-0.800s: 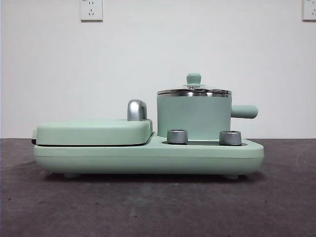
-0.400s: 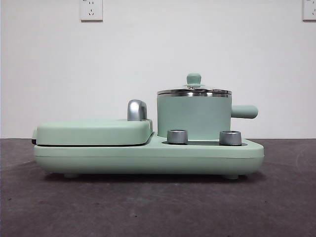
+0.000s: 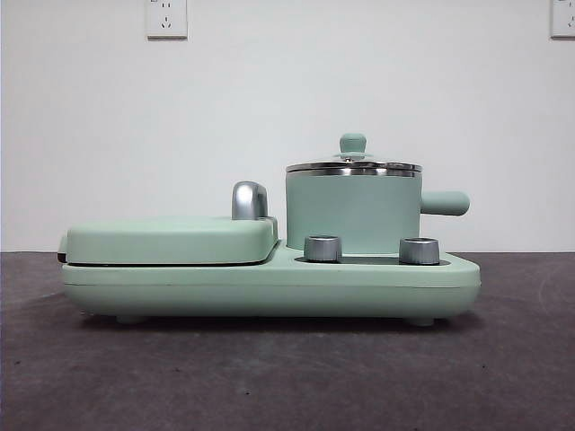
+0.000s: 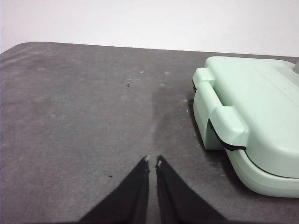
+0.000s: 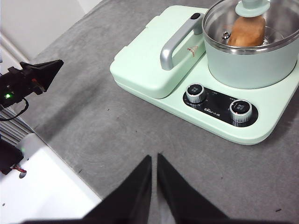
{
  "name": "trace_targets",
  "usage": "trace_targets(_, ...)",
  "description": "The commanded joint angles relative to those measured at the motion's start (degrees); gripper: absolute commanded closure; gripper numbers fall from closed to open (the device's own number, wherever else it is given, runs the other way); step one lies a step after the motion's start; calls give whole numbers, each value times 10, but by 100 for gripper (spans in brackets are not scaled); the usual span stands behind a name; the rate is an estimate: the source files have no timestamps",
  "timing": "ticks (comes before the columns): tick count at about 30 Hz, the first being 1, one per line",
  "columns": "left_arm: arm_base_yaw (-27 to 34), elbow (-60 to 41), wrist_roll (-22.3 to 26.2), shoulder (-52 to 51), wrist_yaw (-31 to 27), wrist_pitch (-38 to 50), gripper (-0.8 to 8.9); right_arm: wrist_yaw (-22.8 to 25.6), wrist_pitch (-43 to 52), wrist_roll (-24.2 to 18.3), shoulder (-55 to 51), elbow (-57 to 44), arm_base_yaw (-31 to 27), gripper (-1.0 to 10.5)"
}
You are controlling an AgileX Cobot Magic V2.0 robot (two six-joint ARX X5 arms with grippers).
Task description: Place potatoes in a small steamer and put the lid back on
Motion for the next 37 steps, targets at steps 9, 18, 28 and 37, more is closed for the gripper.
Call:
trace_targets(9,-1,-11,5,-1,-1,8,786,-38,114,-7,-47,-79,-169,930)
trace_targets(18,-1,-11,5,-1,-1,8,786,-26,431,-7,-150,-339,-327,930)
trace_targets(28,-1,-11,5,-1,-1,8,786,19,451,-39,-249,-474,-354,930)
trace_targets(37,-1,-11,5,-1,-1,8,786,80,433,-83,-287,-513,-354,930)
